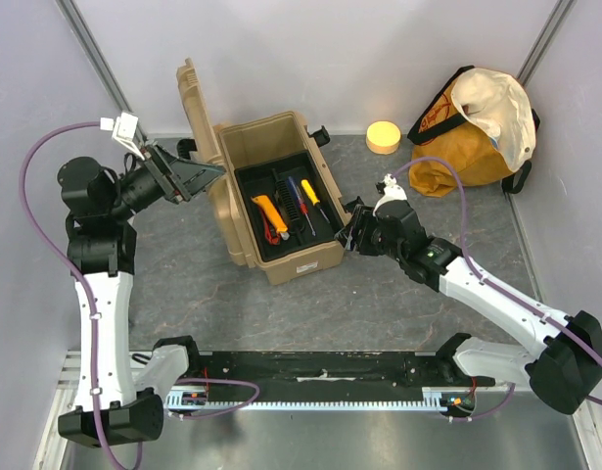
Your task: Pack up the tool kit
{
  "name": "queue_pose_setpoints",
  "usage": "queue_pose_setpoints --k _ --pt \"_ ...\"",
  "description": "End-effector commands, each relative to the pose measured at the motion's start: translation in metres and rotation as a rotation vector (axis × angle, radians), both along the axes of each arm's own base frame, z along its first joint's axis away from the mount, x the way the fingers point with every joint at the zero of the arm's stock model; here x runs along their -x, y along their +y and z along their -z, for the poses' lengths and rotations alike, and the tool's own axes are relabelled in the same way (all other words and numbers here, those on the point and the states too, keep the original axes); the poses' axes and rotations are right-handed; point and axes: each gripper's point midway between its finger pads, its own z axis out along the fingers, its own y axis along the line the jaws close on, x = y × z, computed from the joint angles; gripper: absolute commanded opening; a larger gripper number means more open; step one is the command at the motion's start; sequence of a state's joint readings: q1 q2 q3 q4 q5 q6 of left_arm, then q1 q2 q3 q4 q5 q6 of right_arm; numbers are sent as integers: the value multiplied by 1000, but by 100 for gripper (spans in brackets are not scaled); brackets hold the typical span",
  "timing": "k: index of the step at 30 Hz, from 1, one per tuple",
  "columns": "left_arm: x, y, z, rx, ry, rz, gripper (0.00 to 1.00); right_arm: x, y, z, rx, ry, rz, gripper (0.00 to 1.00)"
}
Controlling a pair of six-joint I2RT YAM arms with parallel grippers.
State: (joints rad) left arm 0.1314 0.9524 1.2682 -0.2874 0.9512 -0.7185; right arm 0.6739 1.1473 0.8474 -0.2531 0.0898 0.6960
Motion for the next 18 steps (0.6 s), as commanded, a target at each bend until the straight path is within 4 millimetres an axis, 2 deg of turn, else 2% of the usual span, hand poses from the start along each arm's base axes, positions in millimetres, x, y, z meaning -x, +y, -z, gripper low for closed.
queue_pose_setpoints --k 1,8,9,18 --pt "-6 -12 1 32 9 51 72 -4 3 -9 -36 -24 5 62" --pt "-26 -27 0 49 17 81 72 -4 -1 -15 -43 -41 21 61" --pt "-25 -37 -1 50 19 115 72 -5 -1 -16 -45 -46 24 61" --pt "-48 -58 -22 64 -16 165 72 -9 -20 -28 -10 -79 103 62"
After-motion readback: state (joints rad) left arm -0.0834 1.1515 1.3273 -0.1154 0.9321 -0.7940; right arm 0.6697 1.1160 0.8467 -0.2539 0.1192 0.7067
